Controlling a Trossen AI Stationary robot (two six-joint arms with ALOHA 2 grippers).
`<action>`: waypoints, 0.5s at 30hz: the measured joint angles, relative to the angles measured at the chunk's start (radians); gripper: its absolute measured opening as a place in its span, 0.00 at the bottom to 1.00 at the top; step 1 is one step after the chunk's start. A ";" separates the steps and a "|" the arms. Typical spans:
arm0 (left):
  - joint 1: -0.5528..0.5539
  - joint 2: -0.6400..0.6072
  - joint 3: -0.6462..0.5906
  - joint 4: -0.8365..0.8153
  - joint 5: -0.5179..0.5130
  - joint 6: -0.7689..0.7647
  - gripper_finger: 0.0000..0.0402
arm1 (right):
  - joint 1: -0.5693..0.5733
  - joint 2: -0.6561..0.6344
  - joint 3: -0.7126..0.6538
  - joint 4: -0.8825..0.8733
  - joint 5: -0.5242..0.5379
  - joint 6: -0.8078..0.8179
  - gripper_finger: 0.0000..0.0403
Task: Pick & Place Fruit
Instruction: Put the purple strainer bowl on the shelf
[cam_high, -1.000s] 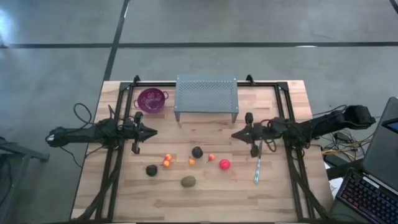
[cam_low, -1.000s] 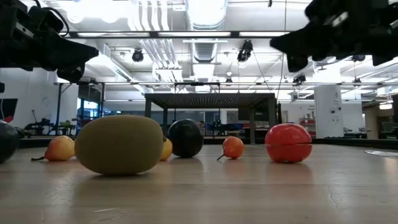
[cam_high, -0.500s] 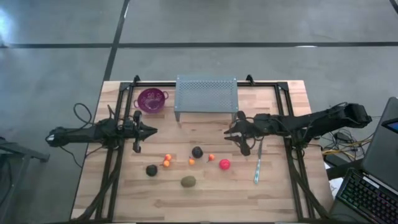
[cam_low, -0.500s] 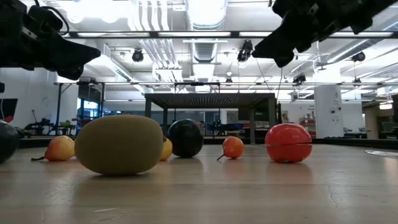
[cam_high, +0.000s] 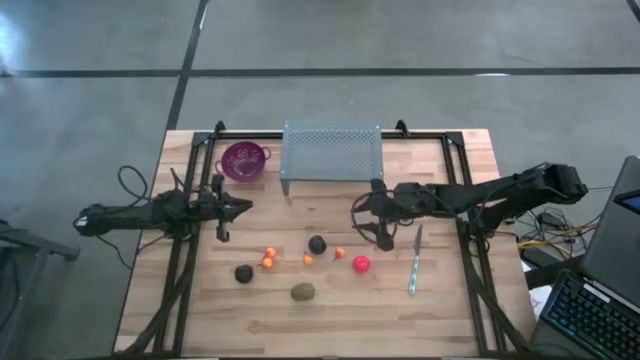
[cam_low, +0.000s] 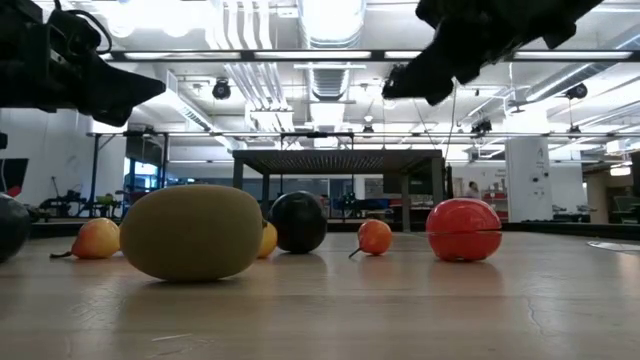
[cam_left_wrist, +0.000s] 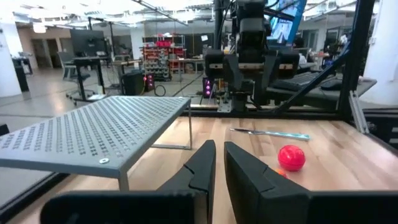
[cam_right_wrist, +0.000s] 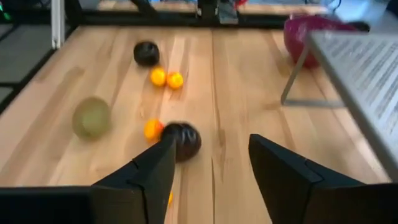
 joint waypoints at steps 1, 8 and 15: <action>0.000 0.000 0.000 0.006 0.000 -0.002 0.10 | 0.000 -0.012 -0.010 -0.034 0.001 0.016 0.51; 0.000 0.011 0.000 0.058 0.000 -0.053 0.10 | -0.001 -0.184 -0.137 -0.075 0.102 0.087 0.45; -0.001 0.049 0.046 0.007 -0.111 -0.062 0.19 | -0.003 -0.342 -0.242 0.011 0.164 0.037 0.38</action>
